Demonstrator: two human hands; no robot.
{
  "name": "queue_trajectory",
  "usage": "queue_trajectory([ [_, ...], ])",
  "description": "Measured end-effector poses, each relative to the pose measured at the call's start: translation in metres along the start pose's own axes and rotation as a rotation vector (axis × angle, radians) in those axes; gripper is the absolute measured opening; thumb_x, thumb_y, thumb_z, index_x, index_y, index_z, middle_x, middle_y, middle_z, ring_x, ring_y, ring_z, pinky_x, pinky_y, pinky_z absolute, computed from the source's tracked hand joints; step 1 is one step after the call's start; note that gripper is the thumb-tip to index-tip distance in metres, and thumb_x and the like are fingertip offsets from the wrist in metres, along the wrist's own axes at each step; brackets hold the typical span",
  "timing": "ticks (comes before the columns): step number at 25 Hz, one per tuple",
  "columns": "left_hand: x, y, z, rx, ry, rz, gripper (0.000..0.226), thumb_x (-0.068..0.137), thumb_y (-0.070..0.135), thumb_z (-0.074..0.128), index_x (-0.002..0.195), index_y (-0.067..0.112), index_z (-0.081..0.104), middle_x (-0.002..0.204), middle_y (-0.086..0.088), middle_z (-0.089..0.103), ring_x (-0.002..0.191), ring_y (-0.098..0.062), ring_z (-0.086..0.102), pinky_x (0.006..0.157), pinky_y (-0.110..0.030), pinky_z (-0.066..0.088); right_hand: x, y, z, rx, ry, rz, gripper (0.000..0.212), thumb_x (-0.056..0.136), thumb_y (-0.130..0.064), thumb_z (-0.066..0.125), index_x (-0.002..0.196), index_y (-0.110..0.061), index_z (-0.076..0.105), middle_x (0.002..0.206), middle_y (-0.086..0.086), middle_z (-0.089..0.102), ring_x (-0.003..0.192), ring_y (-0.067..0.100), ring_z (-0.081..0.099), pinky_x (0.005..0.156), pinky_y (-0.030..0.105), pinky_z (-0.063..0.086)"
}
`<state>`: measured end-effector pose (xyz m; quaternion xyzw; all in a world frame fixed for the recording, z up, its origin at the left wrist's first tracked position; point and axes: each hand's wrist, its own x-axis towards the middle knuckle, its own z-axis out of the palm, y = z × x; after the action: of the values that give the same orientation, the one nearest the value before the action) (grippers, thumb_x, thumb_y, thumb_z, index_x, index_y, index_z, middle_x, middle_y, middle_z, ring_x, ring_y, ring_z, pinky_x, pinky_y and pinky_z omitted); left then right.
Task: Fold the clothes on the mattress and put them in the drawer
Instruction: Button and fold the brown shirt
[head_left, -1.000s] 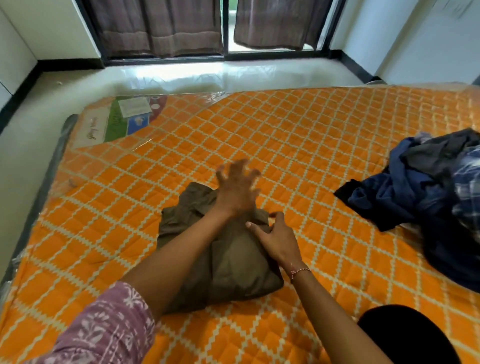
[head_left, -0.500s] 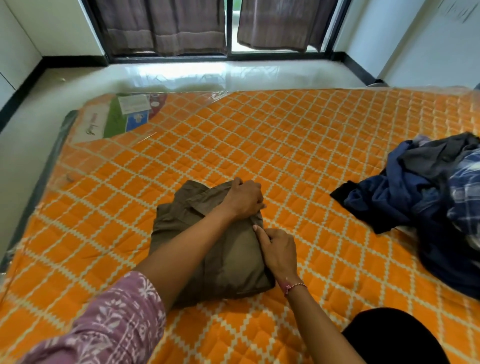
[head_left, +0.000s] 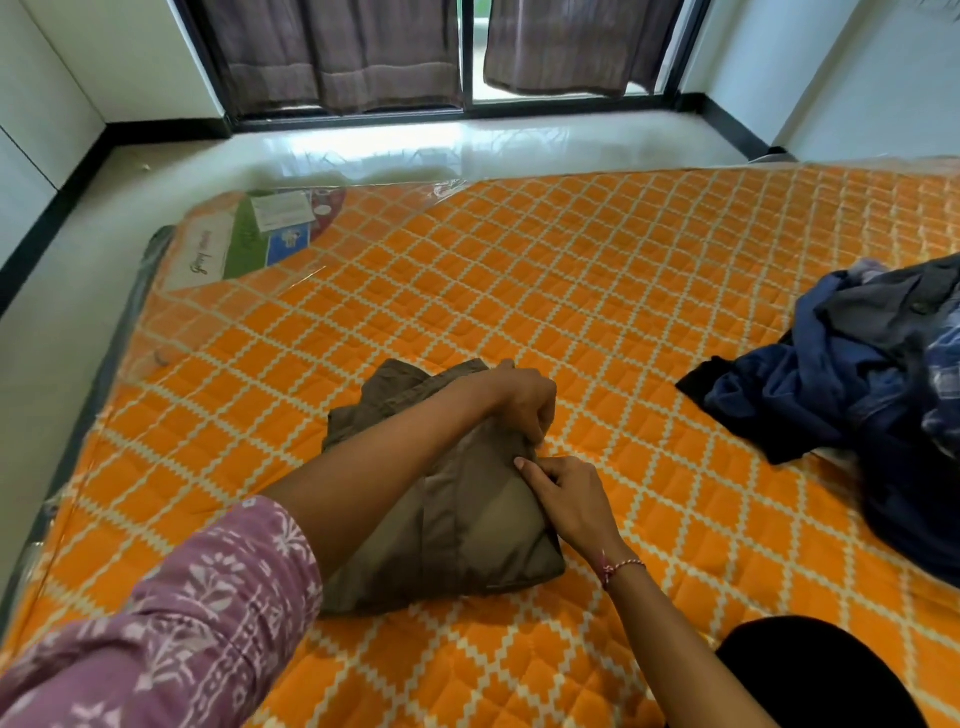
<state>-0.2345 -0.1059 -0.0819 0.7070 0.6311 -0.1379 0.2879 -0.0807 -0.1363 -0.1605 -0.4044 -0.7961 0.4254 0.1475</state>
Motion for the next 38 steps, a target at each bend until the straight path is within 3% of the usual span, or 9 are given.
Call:
queue_trajectory([
  [9, -0.005, 0.009, -0.01, 0.343, 0.023, 0.062, 0.012, 0.093, 0.026, 0.06, 0.098, 0.017, 0.067, 0.111, -0.004, 0.065, 0.098, -0.024, 0.057, 0.094, -0.043, 0.042, -0.003, -0.005, -0.002, -0.027, 0.005, -0.004, 0.052, 0.094, -0.034, 0.056, 0.046, -0.024, 0.038, 0.045, -0.007, 0.039, 0.044, 0.01, 0.036, 0.05, 0.028, 0.026],
  [19, 0.021, -0.009, 0.007, 0.03, -0.098, 0.031, 0.016, 0.102, 0.016, 0.041, 0.103, 0.01, 0.056, 0.1, -0.013, 0.048, 0.071, -0.018, 0.039, 0.074, -0.033, 0.032, 0.0, 0.005, -0.006, 0.014, 0.004, -0.035, 0.054, 0.091, -0.034, 0.061, 0.045, -0.027, 0.035, 0.043, -0.008, 0.035, 0.044, 0.008, 0.034, 0.049, 0.028, 0.024],
  [23, 0.018, -0.008, 0.044, 0.314, 0.22, -0.087, 0.035, 0.101, 0.035, 0.038, 0.125, 0.011, 0.045, 0.121, -0.009, 0.054, 0.108, -0.027, 0.051, 0.096, -0.041, 0.028, -0.014, -0.014, -0.003, -0.32, 0.267, 0.055, 0.036, 0.094, -0.045, 0.05, 0.07, -0.019, 0.057, 0.07, 0.0, 0.059, 0.071, 0.019, 0.057, 0.051, 0.019, 0.029],
  [25, 0.007, -0.011, 0.053, 0.133, 0.576, -0.191, 0.042, 0.1, 0.04, 0.038, 0.133, 0.014, 0.044, 0.128, -0.008, 0.051, 0.117, -0.027, 0.049, 0.097, -0.041, 0.027, -0.021, -0.03, 0.009, -0.348, 0.282, -0.063, 0.059, 0.091, -0.061, 0.032, 0.119, -0.016, 0.058, 0.119, 0.007, 0.06, 0.111, 0.025, 0.055, 0.08, 0.029, 0.046],
  [27, -0.016, -0.019, 0.057, -0.18, 0.918, -0.338, 0.037, 0.099, 0.035, 0.04, 0.13, 0.018, 0.051, 0.128, -0.005, 0.053, 0.117, -0.025, 0.05, 0.095, -0.04, 0.03, -0.021, -0.037, 0.019, -0.469, -0.045, -0.047, 0.088, 0.081, -0.077, 0.008, 0.148, -0.024, 0.028, 0.155, 0.004, 0.025, 0.143, 0.024, 0.022, 0.11, 0.044, 0.028],
  [30, -0.073, -0.046, 0.087, -0.443, 1.122, -0.651, 0.031, 0.096, 0.025, 0.049, 0.125, 0.016, 0.057, 0.127, -0.006, 0.052, 0.118, -0.025, 0.049, 0.098, -0.042, 0.036, -0.012, -0.047, 0.023, -0.608, -0.112, 0.271, 0.074, 0.093, -0.066, 0.017, 0.152, -0.022, 0.008, 0.16, 0.012, 0.003, 0.147, 0.029, 0.0, 0.114, 0.057, 0.01],
  [32, -0.115, -0.077, 0.117, -0.544, 1.126, -0.8, 0.026, 0.091, 0.016, 0.056, 0.116, 0.014, 0.064, 0.121, -0.009, 0.056, 0.113, -0.028, 0.052, 0.093, -0.041, 0.039, -0.007, -0.067, 0.029, -0.666, 0.039, 0.186, 0.064, 0.098, -0.049, 0.033, 0.151, -0.017, 0.016, 0.159, 0.016, 0.008, 0.147, 0.031, 0.004, 0.112, 0.06, 0.012],
  [35, -0.157, -0.119, 0.142, -0.855, 0.913, -0.629, 0.018, 0.09, 0.007, 0.06, 0.105, 0.003, 0.07, 0.109, -0.018, 0.067, 0.085, -0.012, 0.062, 0.078, -0.03, 0.045, -0.015, -0.101, 0.073, -0.678, 0.251, -0.312, 0.05, 0.089, -0.04, 0.049, 0.132, -0.015, 0.051, 0.146, 0.018, 0.04, 0.138, 0.033, 0.035, 0.109, 0.056, 0.022],
  [38, -0.167, -0.128, 0.142, -0.9, 0.693, -0.43, 0.021, 0.085, 0.006, 0.068, 0.106, 0.001, 0.069, 0.103, -0.019, 0.069, 0.069, 0.003, 0.056, 0.064, -0.014, 0.044, -0.04, -0.124, 0.115, -0.708, 0.09, -0.499, 0.031, 0.081, -0.047, 0.056, 0.09, -0.019, 0.067, 0.101, 0.009, 0.068, 0.097, 0.028, 0.064, 0.085, 0.042, 0.048],
])
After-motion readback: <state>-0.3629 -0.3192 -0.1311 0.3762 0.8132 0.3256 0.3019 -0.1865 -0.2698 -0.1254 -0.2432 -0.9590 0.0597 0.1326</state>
